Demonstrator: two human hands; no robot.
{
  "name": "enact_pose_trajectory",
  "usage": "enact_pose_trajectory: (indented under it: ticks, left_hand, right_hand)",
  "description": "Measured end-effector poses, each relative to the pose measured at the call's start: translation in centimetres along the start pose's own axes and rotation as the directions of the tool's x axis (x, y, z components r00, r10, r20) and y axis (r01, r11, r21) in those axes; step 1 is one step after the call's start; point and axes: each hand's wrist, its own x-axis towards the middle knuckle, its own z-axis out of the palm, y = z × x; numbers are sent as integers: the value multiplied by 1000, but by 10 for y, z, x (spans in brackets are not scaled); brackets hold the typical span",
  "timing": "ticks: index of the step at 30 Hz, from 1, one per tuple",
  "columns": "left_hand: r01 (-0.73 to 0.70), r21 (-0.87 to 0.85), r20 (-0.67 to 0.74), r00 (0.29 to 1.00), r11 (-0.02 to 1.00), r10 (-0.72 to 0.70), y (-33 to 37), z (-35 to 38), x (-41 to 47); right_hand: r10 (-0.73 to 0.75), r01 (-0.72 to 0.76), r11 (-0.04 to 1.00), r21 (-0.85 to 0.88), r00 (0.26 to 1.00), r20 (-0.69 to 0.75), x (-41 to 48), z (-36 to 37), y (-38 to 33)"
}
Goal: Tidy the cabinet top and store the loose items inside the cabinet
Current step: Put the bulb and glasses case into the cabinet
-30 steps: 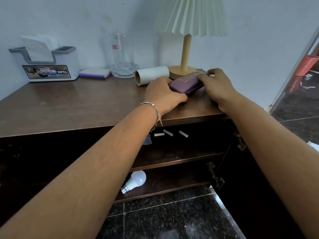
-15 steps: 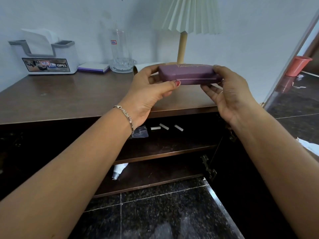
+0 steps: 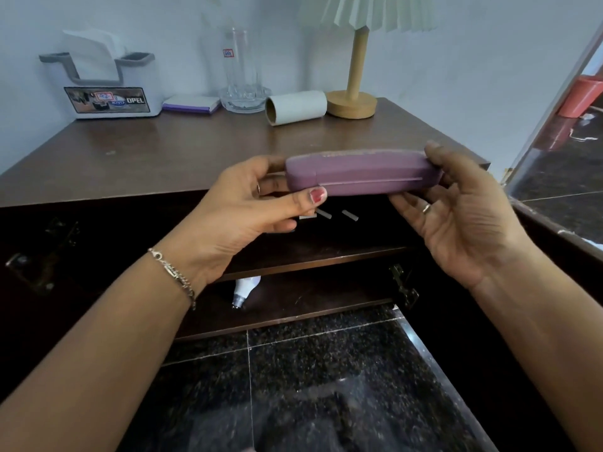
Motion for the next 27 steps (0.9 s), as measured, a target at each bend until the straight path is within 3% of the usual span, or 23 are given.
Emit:
enact_pose_trajectory:
  ticks: [7,13,18,23,25,27]
  left_hand:
    - [228,-23,93,970,973,-225,-46,-25,-28]
    - [514,-121,115,857,849,-503,-108,-35,-38]
    - [645,-240,102,760,726,-642,-158,-26,-42]
    - [669,-270,16,722,692,-692,-199,-18,-38]
    - [655,-154,-101,734,739,-672,-218,-21,-31]
    - [608,72,-321,765,790,-559,-237,-27,-23]
  right_hand:
    - [241,-243,966,-87,970,-35,-21,-19,61]
    - [426,-440,878,-187,898,-115,-25,-37,122]
    - [508,-548,788,-280,836,-207,-16,-55,159]
    - [528,-585,745,-319,810,-253,2,-73,196]
    - [521,-589,747,-307,806,-281,10,-80,208]
    - [499,-583,762,-280,806,-320,18,-86,219]
